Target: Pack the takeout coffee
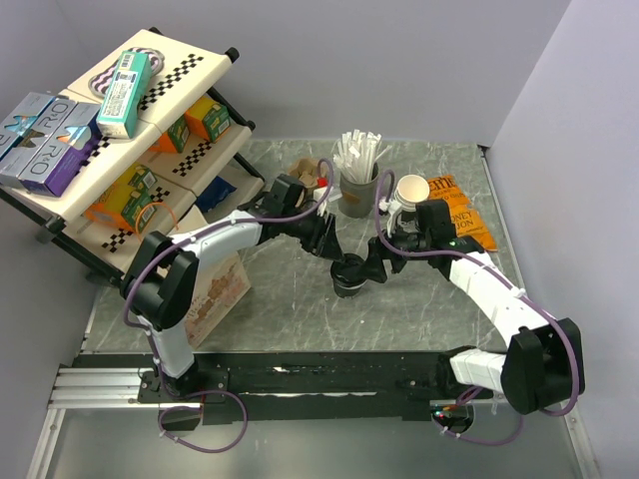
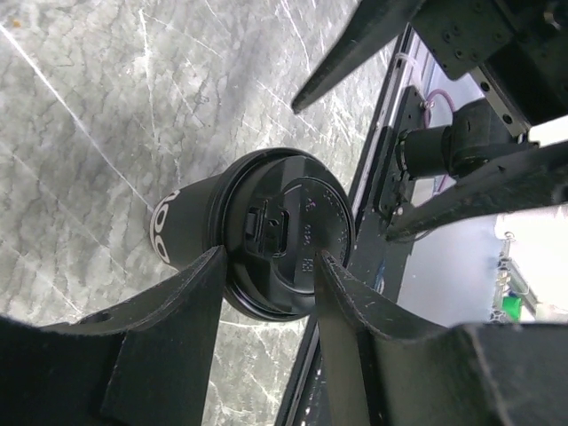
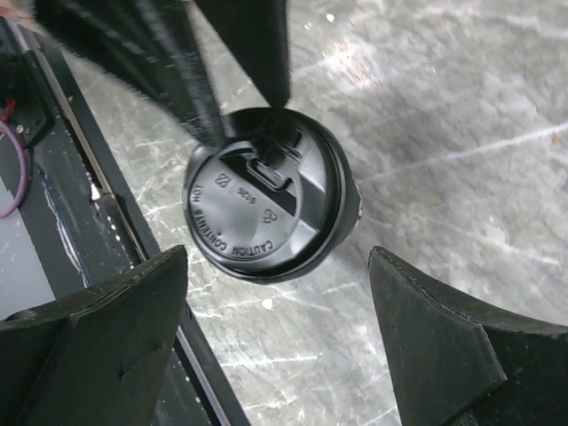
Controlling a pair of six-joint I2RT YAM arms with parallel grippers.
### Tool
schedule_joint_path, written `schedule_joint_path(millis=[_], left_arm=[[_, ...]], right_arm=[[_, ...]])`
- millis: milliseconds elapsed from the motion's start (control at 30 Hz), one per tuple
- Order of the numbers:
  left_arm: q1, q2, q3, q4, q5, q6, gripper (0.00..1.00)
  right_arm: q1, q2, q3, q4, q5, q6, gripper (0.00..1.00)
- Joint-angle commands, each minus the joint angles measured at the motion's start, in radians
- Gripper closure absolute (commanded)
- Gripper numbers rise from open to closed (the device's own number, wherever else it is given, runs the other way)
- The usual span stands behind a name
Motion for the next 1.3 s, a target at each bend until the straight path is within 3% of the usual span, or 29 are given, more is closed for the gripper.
schedule_joint_path(millis=[0, 267, 500, 767, 1267], left_arm=[[-0.022, -0.057, 0.035, -0.015, -0.038, 0.063, 0.5], [-0.03, -0.044, 0.066, -0.045, -0.061, 0.101, 0.5], [-0.042, -0.039, 0.069, -0.065, -0.08, 0.124, 0.5], [-0.048, -0.025, 0.091, -0.107, -0.067, 0.144, 0.5], [-0.061, 0.009, 0.109, -0.125, -0.044, 0.147, 0.5]], right_arm=[[-0.005, 0.015, 0.013, -0.03, 0.047, 0.026, 0.12], [-0.005, 0.014, 0.001, -0.047, -0.059, 0.095, 0.12], [-0.005, 0.044, 0.018, -0.073, -0.021, 0.177, 0.13], [-0.006, 0.091, 0.06, -0.211, -0.077, 0.195, 0.14], [-0.02, 0.167, 0.08, -0.164, -0.214, 0.286, 0.23]])
